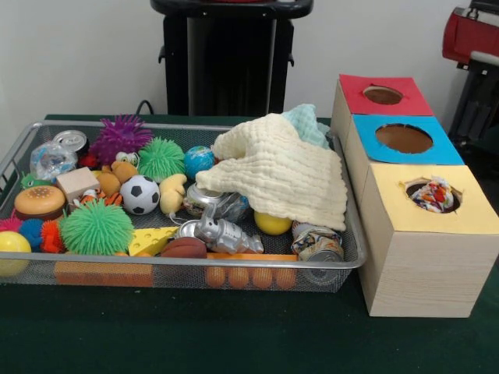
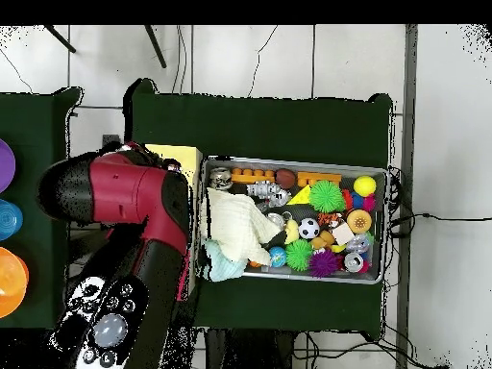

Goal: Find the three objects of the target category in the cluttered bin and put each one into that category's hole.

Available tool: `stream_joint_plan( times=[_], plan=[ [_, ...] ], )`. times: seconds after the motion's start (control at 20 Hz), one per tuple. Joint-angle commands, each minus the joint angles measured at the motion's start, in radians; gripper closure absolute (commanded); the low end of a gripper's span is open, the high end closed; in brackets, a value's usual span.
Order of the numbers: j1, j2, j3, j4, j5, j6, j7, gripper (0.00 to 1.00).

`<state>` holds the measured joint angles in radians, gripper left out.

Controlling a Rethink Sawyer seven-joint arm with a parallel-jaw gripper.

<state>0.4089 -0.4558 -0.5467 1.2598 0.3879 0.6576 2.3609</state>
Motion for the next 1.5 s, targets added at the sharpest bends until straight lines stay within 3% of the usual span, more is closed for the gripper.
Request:
stream_joint_plan(
  times=[0.05, 1.0, 1.5],
  plan=[
    [-0.019, 0.063, 0.104, 0.138, -0.012, 0.017, 0.160, 1.00],
    [-0.005, 0.165, 0.133, 0.123, 0.030, -0.063, 0.211, 1.00],
    [-0.002, 0.158, 0.148, 0.143, 0.051, -0.076, 0.212, 1.00]
  ],
)
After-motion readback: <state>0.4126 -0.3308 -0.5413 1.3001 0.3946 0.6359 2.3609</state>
